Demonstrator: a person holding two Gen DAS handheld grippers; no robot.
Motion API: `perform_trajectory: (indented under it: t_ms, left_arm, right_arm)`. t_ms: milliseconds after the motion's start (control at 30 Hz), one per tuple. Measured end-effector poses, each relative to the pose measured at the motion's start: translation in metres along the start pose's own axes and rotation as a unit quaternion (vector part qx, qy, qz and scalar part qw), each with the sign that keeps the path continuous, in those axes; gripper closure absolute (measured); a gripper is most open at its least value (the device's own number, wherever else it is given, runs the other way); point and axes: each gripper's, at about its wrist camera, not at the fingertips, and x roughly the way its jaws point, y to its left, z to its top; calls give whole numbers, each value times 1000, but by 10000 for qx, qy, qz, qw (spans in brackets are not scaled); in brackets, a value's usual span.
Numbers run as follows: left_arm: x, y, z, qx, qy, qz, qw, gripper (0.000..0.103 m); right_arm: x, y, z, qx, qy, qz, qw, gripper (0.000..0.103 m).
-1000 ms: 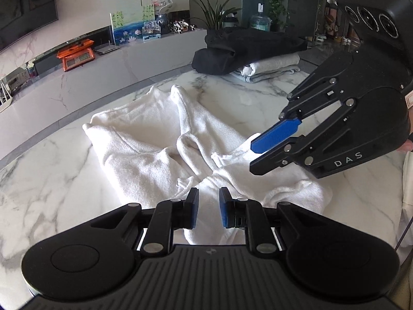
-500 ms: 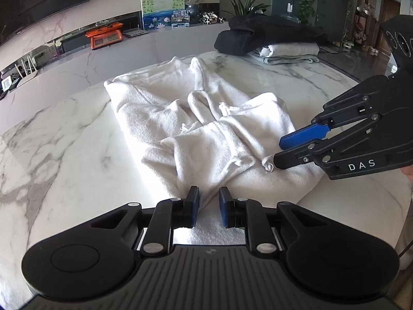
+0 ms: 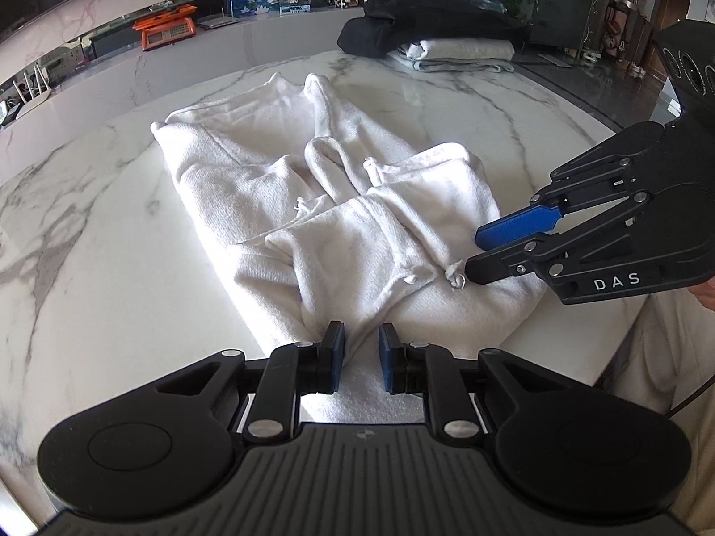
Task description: Fold clothes
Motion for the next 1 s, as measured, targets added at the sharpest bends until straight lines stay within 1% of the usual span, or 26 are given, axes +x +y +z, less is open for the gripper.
perform_trajectory:
  t_ms: [100,200,300,400,467,500,533,700,800,867,900,1000]
  left_arm:
    - [-3,0,-5,29,-56,-28,10000,88]
    - [-8,4,0,-24,-65,-75,9999,88]
    - [-14,4,9,53,-99,45,9999,85]
    - [-24,9,21,139,-166,170,9996,80]
    - [-29,14,35,233,-201,262,9992,78]
    - [-29,15,40,273,-198,298,9990,77]
    - [-30,18,50,356,-194,384,9984,77]
    - [-28,35,87,665,-188,510,9963,74]
    - [-19,46,111,890,-162,622,9940,74]
    - [-13,54,127,1024,-152,696,9922,74]
    - [-7,60,137,1098,-107,762,9910,74]
    - [11,76,157,1188,36,902,9888,73]
  right_arm:
    - [-4,4,-4,-105,23,3,9999,81]
    - [-7,2,1,-61,49,57,10000,81]
    - [-14,-1,8,-63,25,66,10000,81]
    - [-25,-3,22,-165,-68,-8,9998,81]
    - [-31,-8,34,-255,-108,-89,9996,79]
    - [-33,-11,40,-299,-121,-134,9994,76]
    - [-33,-15,46,-346,-123,-186,9992,76]
    - [-25,-40,84,-682,-22,-401,9969,76]
    - [-14,-62,115,-825,112,-446,9955,76]
    - [-8,-74,128,-865,146,-427,9952,76]
    - [-4,-79,135,-865,168,-444,9951,76]
    - [14,-96,152,-843,250,-465,9950,76]
